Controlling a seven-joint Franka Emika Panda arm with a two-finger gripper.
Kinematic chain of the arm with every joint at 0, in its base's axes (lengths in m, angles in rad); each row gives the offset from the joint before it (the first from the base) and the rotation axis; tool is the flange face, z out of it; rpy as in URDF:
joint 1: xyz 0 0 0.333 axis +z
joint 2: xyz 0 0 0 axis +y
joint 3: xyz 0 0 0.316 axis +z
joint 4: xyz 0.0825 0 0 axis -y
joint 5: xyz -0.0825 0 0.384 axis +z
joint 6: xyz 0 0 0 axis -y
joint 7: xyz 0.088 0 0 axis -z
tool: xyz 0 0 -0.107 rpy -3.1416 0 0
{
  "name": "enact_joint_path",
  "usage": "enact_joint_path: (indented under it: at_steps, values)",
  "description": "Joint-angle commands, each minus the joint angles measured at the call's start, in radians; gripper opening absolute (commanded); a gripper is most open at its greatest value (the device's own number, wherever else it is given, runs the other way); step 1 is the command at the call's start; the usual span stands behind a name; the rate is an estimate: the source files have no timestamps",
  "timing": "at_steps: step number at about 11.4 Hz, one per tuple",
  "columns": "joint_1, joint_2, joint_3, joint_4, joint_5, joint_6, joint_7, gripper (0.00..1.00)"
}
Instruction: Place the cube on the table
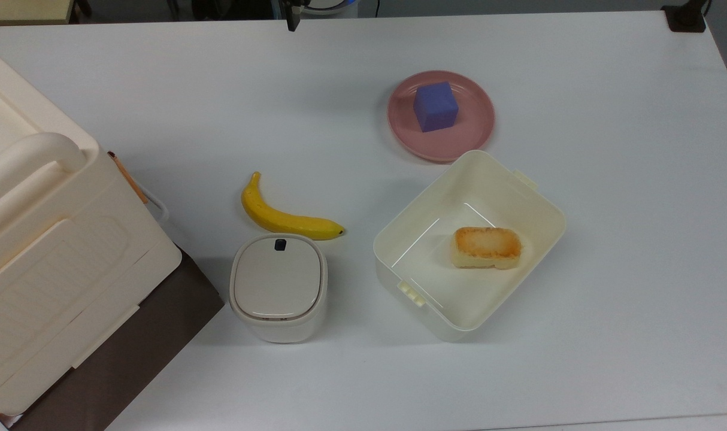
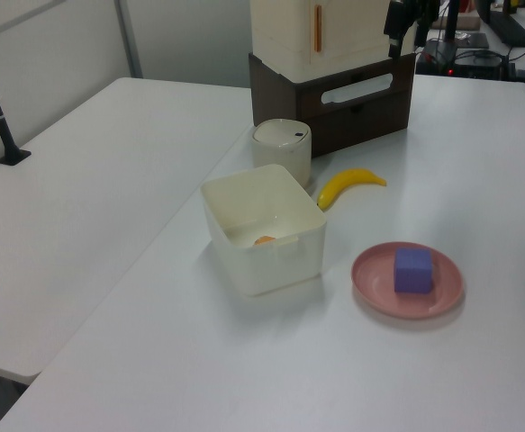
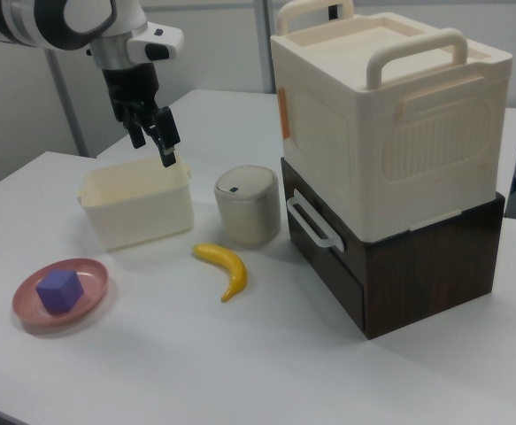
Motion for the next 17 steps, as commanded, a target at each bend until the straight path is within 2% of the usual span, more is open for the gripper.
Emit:
enact_joint_path:
  at_steps: [1, 8, 14, 15, 17]
  values:
    - [0.006, 0.003, -0.002, 0.006, 0.012, -0.007, -0.002, 1.0]
    - [0.007, 0.01, -0.002, 0.006, 0.021, -0.004, -0.075, 1.0]
    - [0.006, 0.02, -0.002, 0.0, 0.031, 0.043, -0.077, 1.0]
    - [0.01, 0.023, -0.002, -0.009, 0.026, 0.042, -0.085, 1.0]
    - [0.067, 0.039, 0.001, -0.034, -0.011, 0.037, -0.109, 0.99]
